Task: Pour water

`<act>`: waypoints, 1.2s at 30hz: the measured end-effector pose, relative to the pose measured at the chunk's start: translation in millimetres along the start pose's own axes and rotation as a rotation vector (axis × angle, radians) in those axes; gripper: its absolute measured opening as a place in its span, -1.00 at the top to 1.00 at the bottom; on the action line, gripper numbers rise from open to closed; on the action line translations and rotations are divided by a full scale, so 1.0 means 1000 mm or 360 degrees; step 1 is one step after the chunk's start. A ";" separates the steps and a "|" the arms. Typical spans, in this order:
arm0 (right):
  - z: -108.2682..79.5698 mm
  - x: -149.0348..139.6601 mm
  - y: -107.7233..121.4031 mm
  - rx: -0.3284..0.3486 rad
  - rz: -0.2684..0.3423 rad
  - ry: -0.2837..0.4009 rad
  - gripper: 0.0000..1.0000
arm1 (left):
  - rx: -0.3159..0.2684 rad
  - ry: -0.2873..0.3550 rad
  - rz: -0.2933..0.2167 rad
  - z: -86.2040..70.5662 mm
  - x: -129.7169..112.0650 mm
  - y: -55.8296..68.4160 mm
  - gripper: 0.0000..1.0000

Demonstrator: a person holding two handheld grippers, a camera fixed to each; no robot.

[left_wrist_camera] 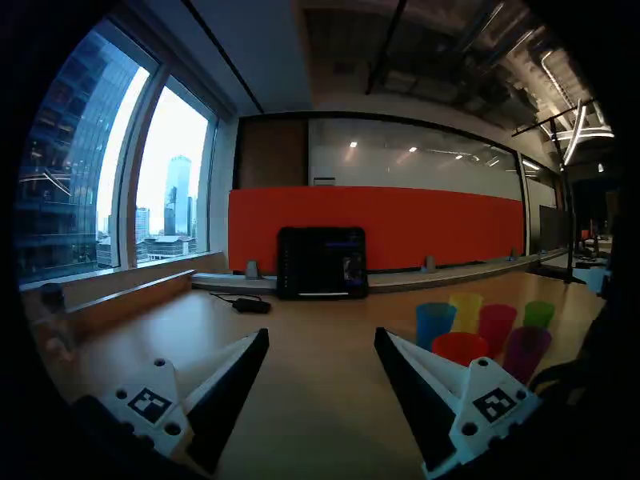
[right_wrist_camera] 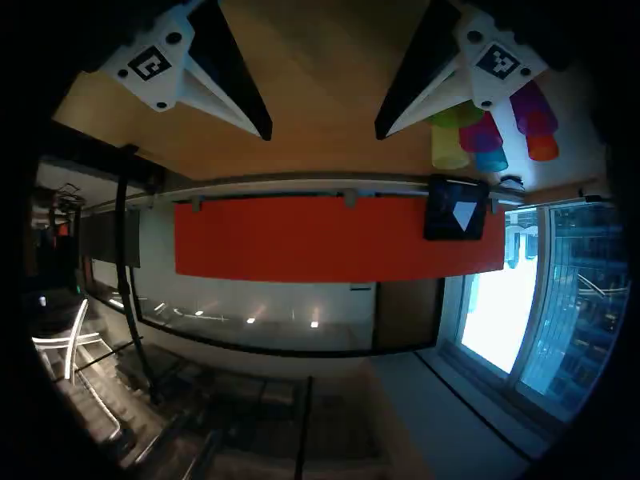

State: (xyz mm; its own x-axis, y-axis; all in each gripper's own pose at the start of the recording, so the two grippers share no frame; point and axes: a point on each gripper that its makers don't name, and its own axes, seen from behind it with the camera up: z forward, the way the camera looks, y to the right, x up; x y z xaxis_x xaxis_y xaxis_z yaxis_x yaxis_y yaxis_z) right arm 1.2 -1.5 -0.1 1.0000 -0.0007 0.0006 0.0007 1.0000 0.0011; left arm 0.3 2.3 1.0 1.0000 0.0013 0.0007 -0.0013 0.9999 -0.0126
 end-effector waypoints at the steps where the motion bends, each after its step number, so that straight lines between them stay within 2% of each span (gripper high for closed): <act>1: 0.000 0.000 0.000 0.0000 0.0000 0.0000 -0.99 | -0.0002 0.0000 0.0000 0.000 0.000 0.000 -0.97; 8: 0.000 0.000 -0.001 0.0006 -0.0008 -0.0004 -1.00 | 0.0009 -0.0008 -0.0002 0.001 -0.001 0.000 -0.97; 15: 0.005 -0.001 -0.001 0.0009 -0.0055 -0.0050 -0.99 | 0.0019 -0.0068 -0.0006 0.006 0.000 -0.001 -0.97; 21: 0.008 0.017 -0.001 0.0025 -0.0105 -0.0063 -1.00 | -0.0005 -0.0057 -0.0026 0.011 0.027 -0.001 -0.97; 29: 0.012 0.054 0.002 0.0082 -0.0060 -0.0131 -0.99 | -0.0068 -0.0055 -0.0061 0.023 0.074 0.004 -0.97; 36: 0.017 0.096 0.006 0.0116 -0.0054 -0.0144 -0.99 | -0.0129 -0.0052 -0.0042 0.033 0.117 0.013 -0.97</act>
State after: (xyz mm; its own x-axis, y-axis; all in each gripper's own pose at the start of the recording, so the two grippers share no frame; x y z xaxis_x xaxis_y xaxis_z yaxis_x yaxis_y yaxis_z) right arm 97.5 4.4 17.1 0.9953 -0.0378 0.0894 0.0311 0.9967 0.0753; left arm 117.4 16.2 33.6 0.9991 -0.0234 0.0344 0.0265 0.9953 -0.0932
